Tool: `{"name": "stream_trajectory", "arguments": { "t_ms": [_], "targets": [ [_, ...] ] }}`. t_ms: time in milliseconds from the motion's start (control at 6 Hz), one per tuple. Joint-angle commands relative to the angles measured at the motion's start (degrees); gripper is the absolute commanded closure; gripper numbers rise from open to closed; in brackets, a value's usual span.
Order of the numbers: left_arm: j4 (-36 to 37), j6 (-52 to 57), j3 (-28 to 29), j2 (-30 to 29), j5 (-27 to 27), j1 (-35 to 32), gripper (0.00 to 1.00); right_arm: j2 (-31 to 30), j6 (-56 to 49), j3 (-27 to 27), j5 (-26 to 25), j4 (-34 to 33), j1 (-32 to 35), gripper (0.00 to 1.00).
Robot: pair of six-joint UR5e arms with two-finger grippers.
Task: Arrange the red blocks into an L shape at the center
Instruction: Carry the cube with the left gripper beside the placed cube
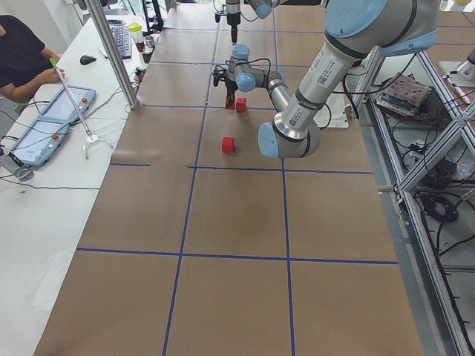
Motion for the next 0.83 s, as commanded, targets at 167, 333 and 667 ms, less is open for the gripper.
{"name": "stream_trajectory", "arguments": {
  "t_ms": [167, 333, 667],
  "targets": [
    [-0.15, -0.39, 3.13, -2.42, 0.74, 0.70, 1.00, -0.37, 0.09, 0.01, 0.00, 0.00, -0.03, 0.00],
    [-0.15, -0.30, 3.50, -2.61, 0.66, 0.70, 1.00, -0.38, 0.09, -0.07, 0.00, 0.00, -0.03, 0.00],
    [-0.15, -0.21, 3.50, -2.44, 0.74, 0.70, 0.97, -0.47, 0.09, -0.25, 0.00, 0.00, -0.03, 0.00]
  ]
}}
